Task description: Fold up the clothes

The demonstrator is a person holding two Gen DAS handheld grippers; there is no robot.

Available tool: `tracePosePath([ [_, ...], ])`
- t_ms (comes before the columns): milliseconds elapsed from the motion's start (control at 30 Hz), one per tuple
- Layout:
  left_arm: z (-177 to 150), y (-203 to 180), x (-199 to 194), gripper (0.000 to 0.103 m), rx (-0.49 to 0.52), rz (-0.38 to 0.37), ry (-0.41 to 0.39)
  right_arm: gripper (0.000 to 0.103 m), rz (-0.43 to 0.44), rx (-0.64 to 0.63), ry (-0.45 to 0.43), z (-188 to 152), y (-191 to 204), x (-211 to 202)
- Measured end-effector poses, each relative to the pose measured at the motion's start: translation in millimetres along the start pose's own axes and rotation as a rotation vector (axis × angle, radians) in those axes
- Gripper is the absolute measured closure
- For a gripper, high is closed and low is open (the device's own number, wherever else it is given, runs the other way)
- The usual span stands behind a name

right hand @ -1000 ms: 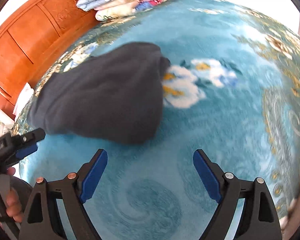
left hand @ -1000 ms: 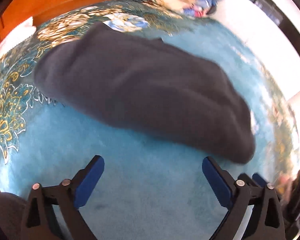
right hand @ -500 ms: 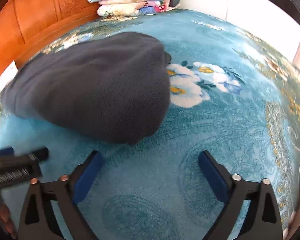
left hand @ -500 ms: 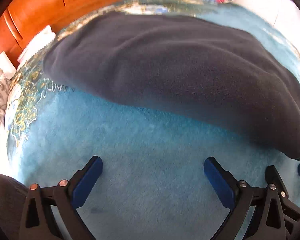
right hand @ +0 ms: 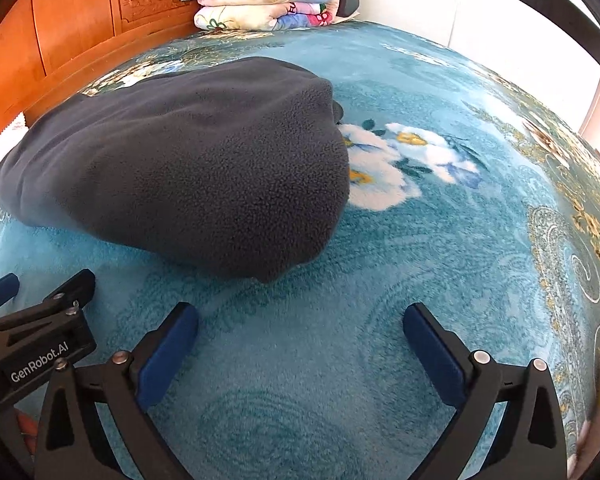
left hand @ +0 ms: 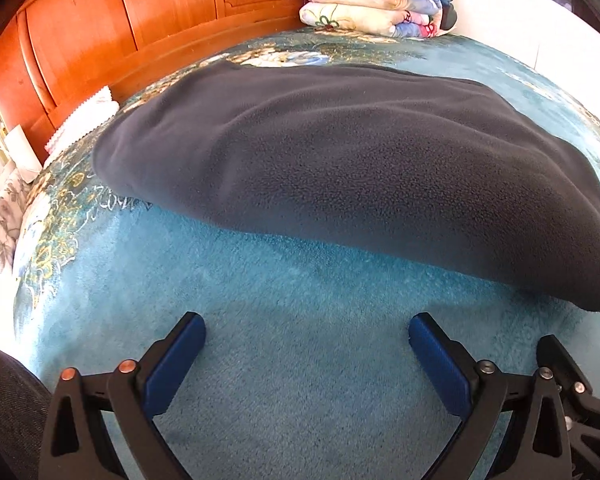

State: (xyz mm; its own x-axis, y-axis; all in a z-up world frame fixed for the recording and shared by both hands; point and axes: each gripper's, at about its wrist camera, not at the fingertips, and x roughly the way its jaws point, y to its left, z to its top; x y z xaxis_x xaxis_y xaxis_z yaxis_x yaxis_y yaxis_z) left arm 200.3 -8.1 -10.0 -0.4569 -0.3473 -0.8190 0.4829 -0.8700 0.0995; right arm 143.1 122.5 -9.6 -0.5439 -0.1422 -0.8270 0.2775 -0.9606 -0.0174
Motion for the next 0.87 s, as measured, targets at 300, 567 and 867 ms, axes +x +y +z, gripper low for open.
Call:
tracePosePath([
  [300, -8.3, -5.2, 1.4, 0.0, 0.009, 0.008, -0.018, 0.0, 0.002, 0.002, -0.004, -1.7, 0.1, -0.5],
  [567, -8.6, -4.3, 3.5, 0.0, 0.011, 0.008, -0.019, 0.0, 0.002, 0.003, -0.006, -2.5, 0.5, -1.0],
  [867, -7.5, -2.3, 3.9, 0.0, 0.006, 0.0, -0.016, 0.0, 0.002, 0.003, -0.009, -3.8, 1.0, -2.5],
])
